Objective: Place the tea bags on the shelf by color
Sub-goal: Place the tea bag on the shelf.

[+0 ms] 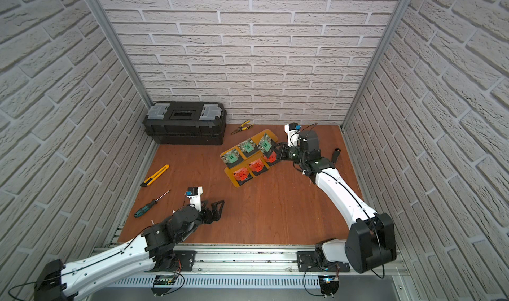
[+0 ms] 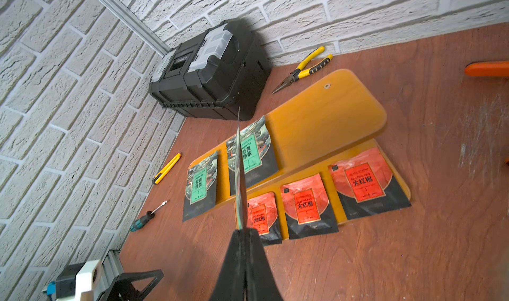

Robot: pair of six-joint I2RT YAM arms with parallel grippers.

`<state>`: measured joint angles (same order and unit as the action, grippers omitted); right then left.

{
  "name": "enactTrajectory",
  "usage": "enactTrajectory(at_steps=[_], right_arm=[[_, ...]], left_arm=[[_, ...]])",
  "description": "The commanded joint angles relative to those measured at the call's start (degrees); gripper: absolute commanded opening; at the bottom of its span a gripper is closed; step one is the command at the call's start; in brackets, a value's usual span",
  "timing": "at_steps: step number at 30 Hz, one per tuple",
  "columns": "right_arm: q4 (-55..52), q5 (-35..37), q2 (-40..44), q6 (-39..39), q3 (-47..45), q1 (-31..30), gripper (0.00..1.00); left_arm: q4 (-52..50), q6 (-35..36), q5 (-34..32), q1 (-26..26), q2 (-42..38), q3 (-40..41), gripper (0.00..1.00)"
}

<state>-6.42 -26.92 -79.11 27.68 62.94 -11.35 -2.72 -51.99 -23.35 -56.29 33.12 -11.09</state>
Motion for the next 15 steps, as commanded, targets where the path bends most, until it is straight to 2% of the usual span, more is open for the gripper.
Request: enactTrajectory(at_steps=[1,15], right_arm=[[3.1,-3.0,-3.4,-1.5,4.1,1.5,0.02],[4.6,-6.2,-17.5,0.1,14.6,3.9,0.03]], left_arm=[[0.7,1.3,-1.0,0.3,-0.7,0.9,0.99],[1.6,0.8,-1.7,0.3,0.4,1.2,0.98]])
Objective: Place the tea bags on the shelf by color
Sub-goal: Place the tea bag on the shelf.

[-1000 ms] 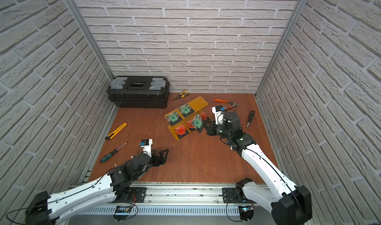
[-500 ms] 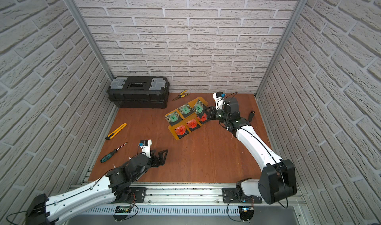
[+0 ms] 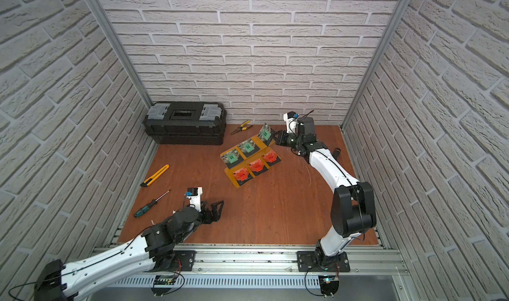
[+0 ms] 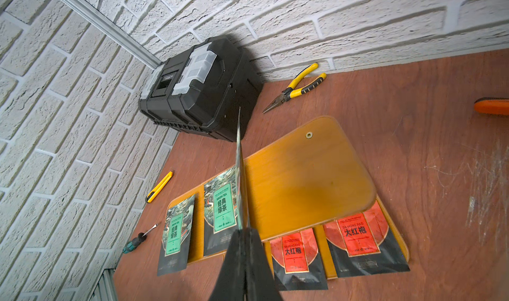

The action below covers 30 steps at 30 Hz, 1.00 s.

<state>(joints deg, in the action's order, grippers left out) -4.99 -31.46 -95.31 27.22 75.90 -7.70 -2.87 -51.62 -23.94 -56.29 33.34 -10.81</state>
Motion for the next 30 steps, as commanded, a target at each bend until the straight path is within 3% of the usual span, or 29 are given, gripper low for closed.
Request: enactTrajectory(at_steps=[1,30], right_arm=[[3.5,-1.8,-1.9,0.9,1.8,0.2,0.03],[7.8,-0.1,-9.5,9.8,0.8,0.5,0.03]], left_arm=[[1.8,0.4,-1.1,0.3,0.3,0.9,0.98],[1.7,-0.7,-1.8,0.3,-1.7,2.8,0.98]])
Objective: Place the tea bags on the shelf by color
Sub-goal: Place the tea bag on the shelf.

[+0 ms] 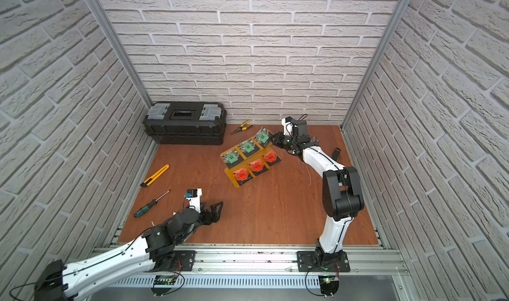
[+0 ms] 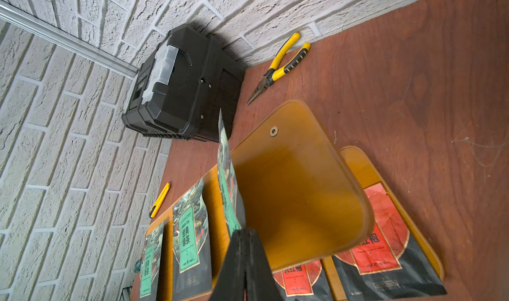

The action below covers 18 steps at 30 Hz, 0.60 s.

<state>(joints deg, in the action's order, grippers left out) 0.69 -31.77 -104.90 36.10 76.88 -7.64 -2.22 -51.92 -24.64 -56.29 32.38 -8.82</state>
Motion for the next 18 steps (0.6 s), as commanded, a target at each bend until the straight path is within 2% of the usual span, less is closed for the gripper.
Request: enactTrajectory(at_steps=[1,18], right_arm=[[2.2,0.3,0.1,1.1,-0.3,0.4,0.03],[4.6,1.9,-0.4,5.5,-2.7,0.6,0.03]], left_arm=[[1.0,-0.4,-1.2,0.3,-0.8,0.9,0.98],[0.7,-0.8,-1.2,0.3,-1.4,1.2,0.98]])
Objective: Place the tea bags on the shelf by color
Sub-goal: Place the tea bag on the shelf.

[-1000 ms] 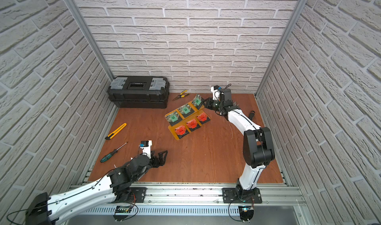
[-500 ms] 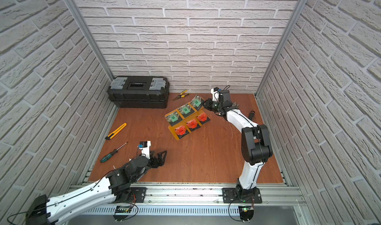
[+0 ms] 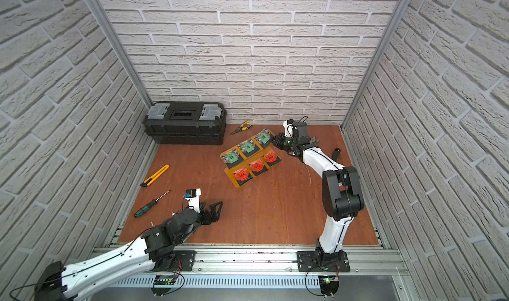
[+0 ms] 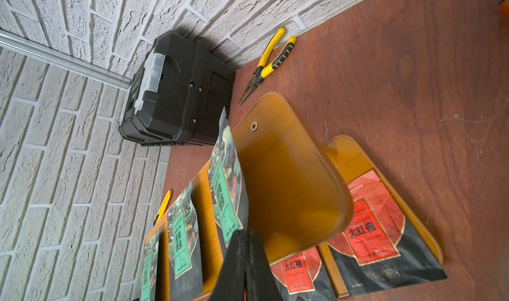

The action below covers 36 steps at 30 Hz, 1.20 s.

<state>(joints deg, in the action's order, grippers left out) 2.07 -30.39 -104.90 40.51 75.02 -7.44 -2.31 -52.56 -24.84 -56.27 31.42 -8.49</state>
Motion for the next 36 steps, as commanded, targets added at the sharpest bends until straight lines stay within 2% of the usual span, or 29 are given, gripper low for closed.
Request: enactTrajectory(at_steps=[1,7,18,36], right_arm=[[3.4,0.6,-0.4,1.3,-0.9,0.4,0.03],[3.8,0.6,-0.5,2.1,-1.0,0.5,0.06],[2.0,1.5,-0.5,2.1,-0.3,0.5,0.26],[-0.9,2.1,-0.3,0.9,0.8,1.3,0.36]], left_arm=[[0.7,-0.1,-1.0,0.3,-0.6,0.9,0.98],[0.5,-0.2,-1.1,0.3,-0.9,1.1,0.98],[0.2,-0.3,-1.3,0.3,-1.5,1.5,0.98],[0.0,-0.3,-1.6,0.3,-2.0,1.3,0.99]])
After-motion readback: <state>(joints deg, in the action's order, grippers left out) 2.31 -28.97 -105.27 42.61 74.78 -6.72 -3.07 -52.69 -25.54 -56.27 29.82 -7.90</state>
